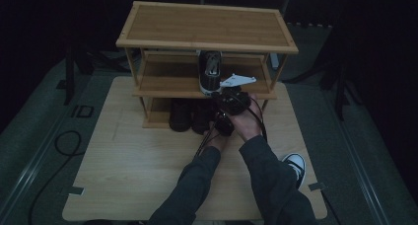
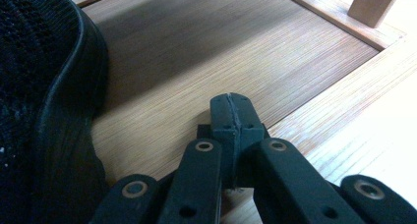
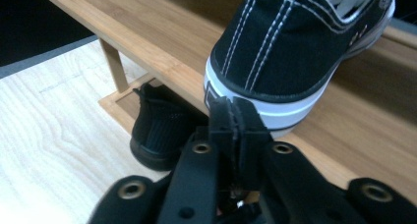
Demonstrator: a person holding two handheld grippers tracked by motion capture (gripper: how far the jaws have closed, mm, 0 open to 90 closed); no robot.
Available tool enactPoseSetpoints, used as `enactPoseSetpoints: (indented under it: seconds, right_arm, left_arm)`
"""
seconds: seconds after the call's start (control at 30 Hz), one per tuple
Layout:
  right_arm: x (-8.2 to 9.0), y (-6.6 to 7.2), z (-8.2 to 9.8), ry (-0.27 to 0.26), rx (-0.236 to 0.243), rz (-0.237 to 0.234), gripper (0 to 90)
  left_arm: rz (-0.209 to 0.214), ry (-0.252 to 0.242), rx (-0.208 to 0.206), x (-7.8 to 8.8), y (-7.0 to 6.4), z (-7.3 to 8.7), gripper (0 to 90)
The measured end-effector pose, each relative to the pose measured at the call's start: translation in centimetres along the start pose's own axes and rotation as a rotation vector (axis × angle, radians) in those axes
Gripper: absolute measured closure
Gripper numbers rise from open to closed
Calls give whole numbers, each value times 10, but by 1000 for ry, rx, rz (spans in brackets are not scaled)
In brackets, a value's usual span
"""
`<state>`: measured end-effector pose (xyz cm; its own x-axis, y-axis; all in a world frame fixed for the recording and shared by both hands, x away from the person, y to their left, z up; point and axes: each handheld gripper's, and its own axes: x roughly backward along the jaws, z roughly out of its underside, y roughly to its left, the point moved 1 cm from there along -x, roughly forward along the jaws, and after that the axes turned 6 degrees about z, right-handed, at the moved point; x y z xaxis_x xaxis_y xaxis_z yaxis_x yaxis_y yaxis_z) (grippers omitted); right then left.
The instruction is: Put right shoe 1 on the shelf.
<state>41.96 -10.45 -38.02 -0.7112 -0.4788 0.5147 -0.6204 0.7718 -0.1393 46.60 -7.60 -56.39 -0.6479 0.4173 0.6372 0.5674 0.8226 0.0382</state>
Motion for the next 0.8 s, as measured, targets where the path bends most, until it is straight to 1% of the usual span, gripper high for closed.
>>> enactPoseSetpoints:
  seconds: [0.03, 0.07, 0.17, 0.2, 0.23, 0.33, 0.4, 0.43, 0.47, 0.5, 0.57, 0.6, 0.67, 0.7, 0.73, 0.77, 0.8]
  right_arm:
    - [0, 0, 0, 0, 0, 0, 860]
    - [6, 0, 0, 1, 1, 5, 847]
    - [16, -2, 0, 13, -1, 4, 809]
    - [20, -3, 0, 25, 4, 4, 801]
    - [22, -3, 1, 32, 4, 5, 790]
    - [31, -4, 4, 59, 25, 14, 768]
    - [37, -5, 7, 66, 33, 15, 757]
    - [37, -5, 7, 66, 33, 15, 757]
    - [42, -7, 12, 75, 33, 22, 751]
    - [44, -8, 13, 76, 34, 24, 747]
    - [47, -11, 16, 85, 26, 26, 744]
    - [53, -15, 21, 89, 15, 24, 740]
    - [57, -19, 25, 95, 14, 32, 735]
    - [57, -19, 25, 95, 14, 32, 735]
    - [62, -25, 30, 99, 12, 40, 734]
    - [62, -25, 30, 99, 12, 40, 734]
    - [67, -30, 37, 112, 4, 46, 737]
  left_arm:
    - [0, 0, 0, 0, 0, 0, 900]
    - [-2, -3, 0, 0, -1, 0, 900]
    - [-7, -2, 9, 0, -1, 0, 900]
    - [-6, 0, -3, 0, -1, 0, 900]
    - [-9, 0, -5, 0, -1, 0, 900]
    - [-6, -6, -6, -1, -1, 0, 900]
    - [-9, -1, -6, 0, -1, 0, 900]
    - [-9, -1, -6, 0, -1, 0, 900]
    - [-9, -1, -4, 0, -1, 0, 900]
    - [-8, -1, -4, 0, -1, 0, 900]
    - [-8, -2, -5, 0, -1, 0, 900]
    - [-9, 1, -5, 0, -1, 0, 900]
    - [-10, 1, -3, 0, -1, 0, 900]
    - [-10, 1, -3, 0, -1, 0, 900]
    - [-10, 1, -4, 0, -1, 0, 900]
    - [-10, 1, -4, 0, -1, 0, 900]
    - [-9, -4, 1, -1, -1, 0, 900]
